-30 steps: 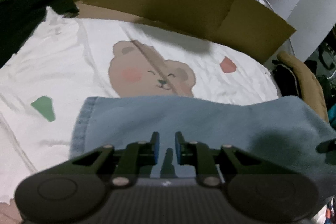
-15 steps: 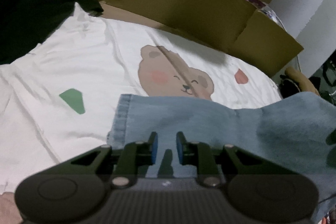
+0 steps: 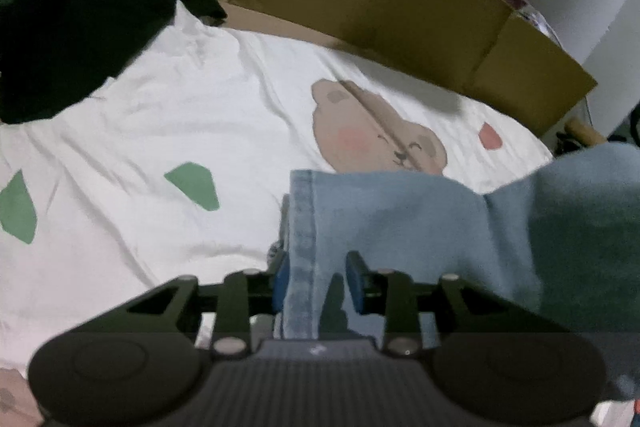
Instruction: Fold clothes
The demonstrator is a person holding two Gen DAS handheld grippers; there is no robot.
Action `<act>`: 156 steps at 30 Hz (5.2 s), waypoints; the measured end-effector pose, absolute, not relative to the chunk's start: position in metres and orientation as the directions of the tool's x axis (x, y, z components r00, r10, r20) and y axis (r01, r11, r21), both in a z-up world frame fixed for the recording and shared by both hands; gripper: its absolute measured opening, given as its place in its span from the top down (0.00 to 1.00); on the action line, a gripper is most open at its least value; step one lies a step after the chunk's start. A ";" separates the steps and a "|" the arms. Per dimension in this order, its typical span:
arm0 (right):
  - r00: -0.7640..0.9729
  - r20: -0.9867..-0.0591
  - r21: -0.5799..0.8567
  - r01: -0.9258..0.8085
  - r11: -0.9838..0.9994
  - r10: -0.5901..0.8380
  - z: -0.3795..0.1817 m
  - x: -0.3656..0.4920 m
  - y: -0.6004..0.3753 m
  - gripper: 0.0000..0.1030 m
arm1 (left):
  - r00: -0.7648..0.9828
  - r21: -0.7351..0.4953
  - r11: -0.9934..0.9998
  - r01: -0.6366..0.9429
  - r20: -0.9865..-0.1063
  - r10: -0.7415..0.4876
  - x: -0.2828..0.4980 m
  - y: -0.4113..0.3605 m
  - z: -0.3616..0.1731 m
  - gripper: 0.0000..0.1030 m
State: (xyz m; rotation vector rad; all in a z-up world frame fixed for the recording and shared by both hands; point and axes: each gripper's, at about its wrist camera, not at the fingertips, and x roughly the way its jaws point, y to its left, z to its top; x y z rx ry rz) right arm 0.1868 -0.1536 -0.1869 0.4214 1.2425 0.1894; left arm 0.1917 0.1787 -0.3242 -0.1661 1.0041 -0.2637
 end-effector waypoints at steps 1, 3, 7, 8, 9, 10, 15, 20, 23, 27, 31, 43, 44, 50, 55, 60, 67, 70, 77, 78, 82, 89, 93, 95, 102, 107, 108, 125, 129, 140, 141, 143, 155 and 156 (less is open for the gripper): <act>0.324 -0.873 0.415 0.100 0.904 0.365 -0.188 0.186 -0.148 0.94 | 0.505 -0.264 0.954 0.146 -0.809 -0.301 0.191 0.179 -0.326 0.67; 0.346 -0.876 0.380 0.061 0.923 0.337 -0.188 0.183 -0.130 0.94 | 0.490 -0.283 0.949 0.137 -0.814 -0.313 0.189 0.181 -0.333 0.67; 0.400 -0.863 0.359 0.052 0.932 0.310 -0.196 0.170 -0.100 0.94 | 0.462 -0.304 0.944 0.126 -0.824 -0.327 0.185 0.184 -0.340 0.67; 0.413 -0.859 0.356 0.052 0.933 0.304 -0.198 0.167 -0.094 0.94 | 0.455 -0.297 0.947 0.125 -0.831 -0.320 0.184 0.185 -0.339 0.67; 0.428 -0.855 0.347 0.048 0.937 0.294 -0.201 0.164 -0.086 0.94 | 0.448 -0.288 0.950 0.124 -0.837 -0.312 0.183 0.185 -0.338 0.67; 0.435 -0.851 0.348 0.050 0.936 0.294 -0.203 0.162 -0.082 0.94 | 0.441 -0.279 0.952 0.123 -0.844 -0.304 0.182 0.186 -0.336 0.67; 0.463 -0.831 0.380 0.068 0.922 0.309 -0.215 0.162 -0.059 0.94 | 0.446 -0.285 0.953 0.105 -0.843 -0.302 0.185 0.194 -0.327 0.67; 0.453 -0.831 0.380 0.041 0.924 0.321 -0.223 0.167 -0.041 0.94 | 0.443 -0.322 0.943 0.082 -0.836 -0.324 0.185 0.199 -0.331 0.67; 0.441 -0.837 0.378 0.036 0.925 0.325 -0.227 0.171 -0.034 0.94 | 0.434 -0.335 0.940 0.061 -0.839 -0.327 0.182 0.201 -0.335 0.67; 0.423 -0.845 0.372 0.023 0.928 0.329 -0.233 0.177 -0.026 0.94 | 0.421 -0.362 0.931 0.047 -0.838 -0.347 0.180 0.204 -0.342 0.67; 0.404 -0.854 0.365 0.017 0.931 0.328 -0.240 0.185 -0.014 0.94 | 0.421 -0.380 0.924 0.040 -0.832 -0.360 0.178 0.207 -0.345 0.67; 0.374 -0.877 0.328 0.007 0.945 0.302 -0.272 0.192 0.028 0.94 | 0.453 -0.432 0.902 0.000 -0.804 -0.385 0.171 0.221 -0.347 0.67; 0.373 -0.878 0.322 -0.002 0.947 0.299 -0.274 0.192 0.031 0.94 | 0.458 -0.433 0.901 -0.005 -0.802 -0.383 0.170 0.222 -0.347 0.67; 0.364 -0.881 0.325 -0.002 0.946 0.303 -0.291 0.197 0.043 0.94 | 0.495 -0.438 0.899 -0.029 -0.787 -0.368 0.167 0.238 -0.339 0.67; 0.369 -0.876 0.329 -0.011 0.944 0.310 -0.298 0.199 0.052 0.94 | 0.494 -0.447 0.893 -0.046 -0.788 -0.368 0.162 0.250 -0.339 0.67; 0.356 -0.884 0.308 -0.040 0.951 0.302 -0.305 0.201 0.064 0.93 | 0.490 -0.440 0.897 -0.044 -0.792 -0.365 0.160 0.249 -0.342 0.67; 0.340 -0.861 0.390 -0.037 0.920 0.379 -0.307 0.196 0.060 0.59 | 0.517 -0.421 0.906 -0.049 -0.787 -0.338 0.161 0.255 -0.333 0.67; 0.344 -0.845 0.428 -0.024 0.903 0.409 -0.300 0.183 0.047 0.54 | 0.530 -0.416 0.908 -0.048 -0.781 -0.330 0.164 0.259 -0.326 0.67; 0.363 -0.827 0.476 0.047 0.878 0.429 -0.286 0.164 0.011 0.53 | 0.562 -0.428 0.903 0.035 -0.739 -0.372 0.174 0.245 -0.301 0.67; 0.370 -0.824 0.481 0.057 0.875 0.429 -0.284 0.163 0.005 0.53 | 0.562 -0.426 0.903 0.057 -0.734 -0.381 0.176 0.240 -0.297 0.67; 0.398 -0.813 0.508 0.127 0.852 0.425 -0.273 0.157 -0.023 0.53 | 0.561 -0.420 0.897 0.134 -0.714 -0.419 0.182 0.223 -0.283 0.64; 0.453 -0.807 0.513 0.221 0.830 0.378 -0.262 0.146 -0.066 0.53 | 0.493 -0.388 0.875 0.288 -0.723 -0.483 0.184 0.189 -0.279 0.61; 0.473 -0.819 0.489 0.279 0.827 0.324 -0.270 0.138 -0.090 0.53 | 0.474 -0.329 0.861 0.387 -0.731 -0.492 0.180 0.170 -0.272 0.46; 0.478 -0.823 0.475 0.285 0.832 0.306 -0.273 0.136 -0.096 0.53 | 0.463 -0.308 0.846 0.436 -0.729 -0.504 0.180 0.161 -0.267 0.43; 0.494 -0.820 0.476 0.308 0.824 0.289 -0.279 0.131 -0.106 0.53 | 0.400 -0.290 0.792 0.538 -0.739 -0.542 0.187 0.137 -0.266 0.32; 0.481 -0.833 0.464 0.337 0.819 0.273 -0.288 0.128 -0.116 0.53 | 0.341 -0.299 0.762 0.574 -0.759 -0.554 0.193 0.123 -0.281 0.28; 0.477 -0.836 0.461 0.346 0.817 0.270 -0.291 0.127 -0.118 0.53 | 0.329 -0.308 0.754 0.580 -0.758 -0.563 0.193 0.121 -0.283 0.28; 0.452 -0.840 0.488 0.387 0.782 0.300 -0.309 0.122 -0.121 0.53 | 0.361 -0.211 0.774 0.597 -0.790 -0.495 0.200 0.107 -0.298 0.84; 0.453 -0.836 0.497 0.382 0.780 0.311 -0.312 0.122 -0.118 0.53 | 0.425 -0.215 0.807 0.549 -0.760 -0.492 0.205 0.119 -0.282 0.91; 0.406 -0.866 0.446 0.358 0.821 0.293 -0.325 0.121 -0.108 0.53 | 0.454 -0.316 0.867 0.385 -0.753 -0.476 0.236 0.160 -0.293 0.93; 0.403 -0.869 0.439 0.354 0.826 0.288 -0.326 0.120 -0.107 0.53 | 0.453 -0.328 0.869 0.371 -0.752 -0.478 0.239 0.163 -0.293 0.93; 0.399 -0.871 0.433 0.351 0.830 0.286 -0.327 0.119 -0.108 0.53 | 0.451 -0.355 0.870 0.342 -0.750 -0.483 0.244 0.167 -0.295 0.93; 0.306 -0.908 0.385 0.348 0.855 0.285 -0.357 0.103 -0.114 0.53 | 0.402 -0.432 0.894 0.117 -0.803 -0.440 0.260 0.196 -0.330 0.93; 0.304 -0.908 0.387 0.348 0.854 0.287 -0.359 0.101 -0.115 0.53 | 0.396 -0.429 0.894 0.127 -0.804 -0.443 0.262 0.195 -0.328 0.92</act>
